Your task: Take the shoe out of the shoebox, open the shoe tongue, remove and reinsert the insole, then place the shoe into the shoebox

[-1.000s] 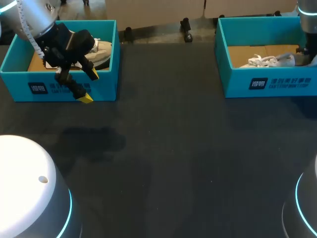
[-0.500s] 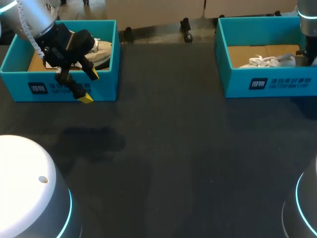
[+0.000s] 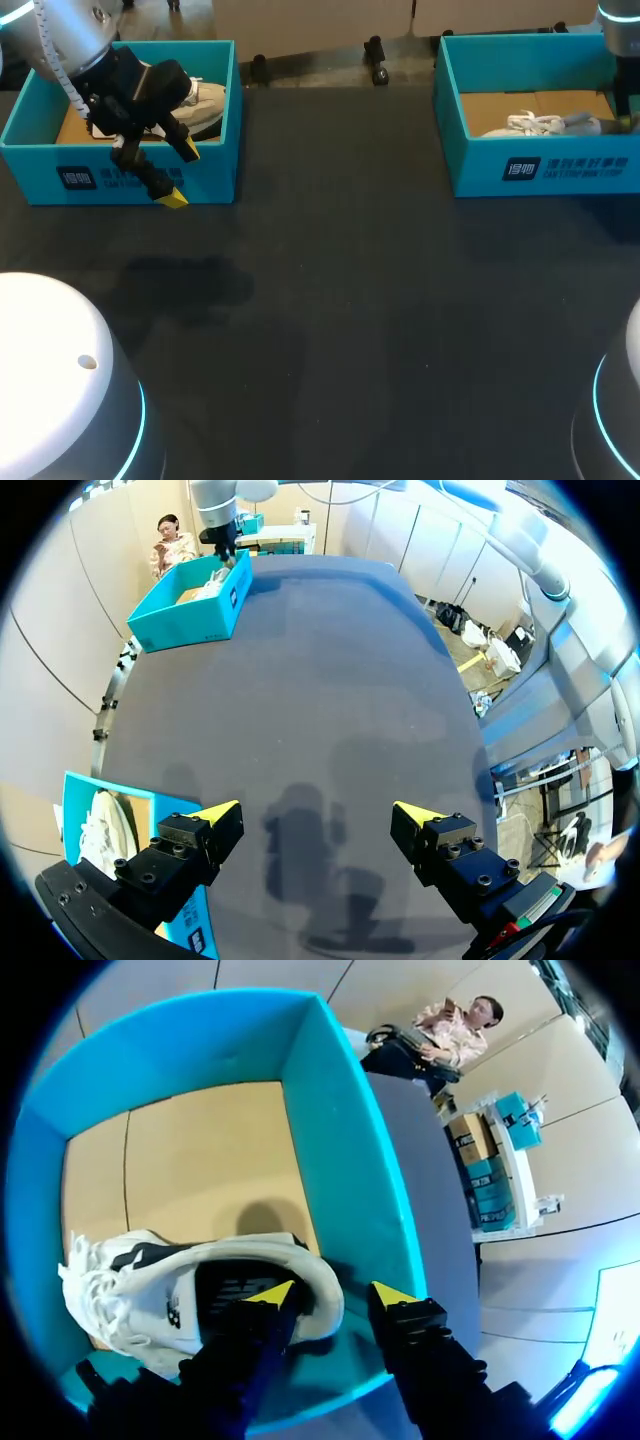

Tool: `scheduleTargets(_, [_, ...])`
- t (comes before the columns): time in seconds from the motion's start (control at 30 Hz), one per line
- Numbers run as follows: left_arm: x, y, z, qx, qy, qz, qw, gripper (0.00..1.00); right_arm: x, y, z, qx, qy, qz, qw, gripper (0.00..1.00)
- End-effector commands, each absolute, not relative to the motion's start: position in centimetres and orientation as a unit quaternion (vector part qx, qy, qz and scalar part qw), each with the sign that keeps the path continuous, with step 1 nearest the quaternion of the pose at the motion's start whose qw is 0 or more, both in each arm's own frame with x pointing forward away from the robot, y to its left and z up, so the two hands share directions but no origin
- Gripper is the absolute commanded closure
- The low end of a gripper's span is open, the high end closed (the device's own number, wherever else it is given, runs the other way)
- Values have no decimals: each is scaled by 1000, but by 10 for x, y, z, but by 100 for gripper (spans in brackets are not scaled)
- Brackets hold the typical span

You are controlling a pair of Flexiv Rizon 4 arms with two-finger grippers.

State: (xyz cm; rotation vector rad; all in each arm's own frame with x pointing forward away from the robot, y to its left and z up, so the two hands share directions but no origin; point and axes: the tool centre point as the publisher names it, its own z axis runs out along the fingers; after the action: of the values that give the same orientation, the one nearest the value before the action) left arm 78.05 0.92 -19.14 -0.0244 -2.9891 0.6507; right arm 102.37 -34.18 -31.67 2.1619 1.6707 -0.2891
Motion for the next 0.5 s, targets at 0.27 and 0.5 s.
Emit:
scheduleTargets(0.27, [780, 9, -191, -8, -977, 211, 41, 0, 1012, -322, -279, 761, 607, -80, 215, 45])
scheduleTargets(0.5, [780, 9, -191, -8, -977, 211, 41, 0, 1004, -307, -264, 751, 619, -74, 219, 43])
